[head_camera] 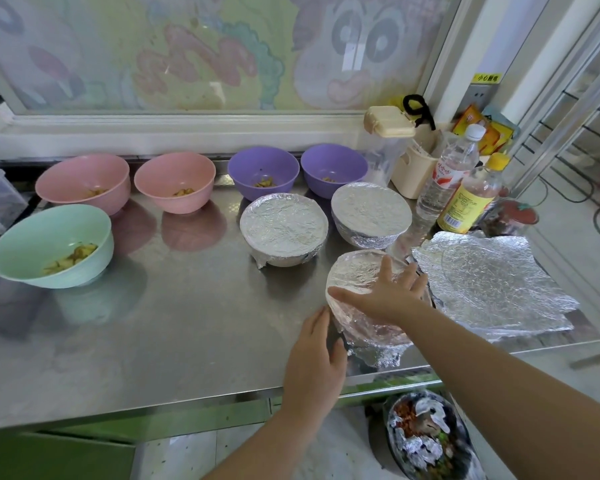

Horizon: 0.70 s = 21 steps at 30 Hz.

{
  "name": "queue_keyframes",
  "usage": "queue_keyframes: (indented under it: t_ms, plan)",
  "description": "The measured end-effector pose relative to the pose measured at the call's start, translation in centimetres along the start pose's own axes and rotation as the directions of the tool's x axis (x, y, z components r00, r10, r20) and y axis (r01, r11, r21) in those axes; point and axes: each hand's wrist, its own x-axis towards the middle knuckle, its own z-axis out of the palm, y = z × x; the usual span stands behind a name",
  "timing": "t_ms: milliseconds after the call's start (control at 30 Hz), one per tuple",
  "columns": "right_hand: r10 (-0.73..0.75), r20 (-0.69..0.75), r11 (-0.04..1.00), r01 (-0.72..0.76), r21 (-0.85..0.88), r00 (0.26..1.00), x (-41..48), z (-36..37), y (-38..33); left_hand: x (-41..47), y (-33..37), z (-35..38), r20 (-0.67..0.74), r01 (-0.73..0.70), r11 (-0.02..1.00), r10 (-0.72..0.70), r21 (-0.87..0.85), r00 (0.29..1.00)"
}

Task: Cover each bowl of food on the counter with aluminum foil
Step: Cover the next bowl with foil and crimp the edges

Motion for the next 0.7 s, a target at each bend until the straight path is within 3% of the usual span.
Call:
queue_keyframes:
  t_ms: [267, 700]
  plan:
    - [-0.279, 0.146, 0.904, 0.311, -0.295, 0.949, 1.5, -2.6, -0.2, 0.1, 0.6, 0.4, -0.023, 0.176, 0.954, -0.187, -0.241, 0.982]
    - [-0.196, 0.104, 0.939, 0.217, -0.267, 0.975, 1.7, -2.1, -0.7, 1.7, 0.6, 0.6, -0.208, 0.204, 0.943, -0.263, -0.264, 0.942]
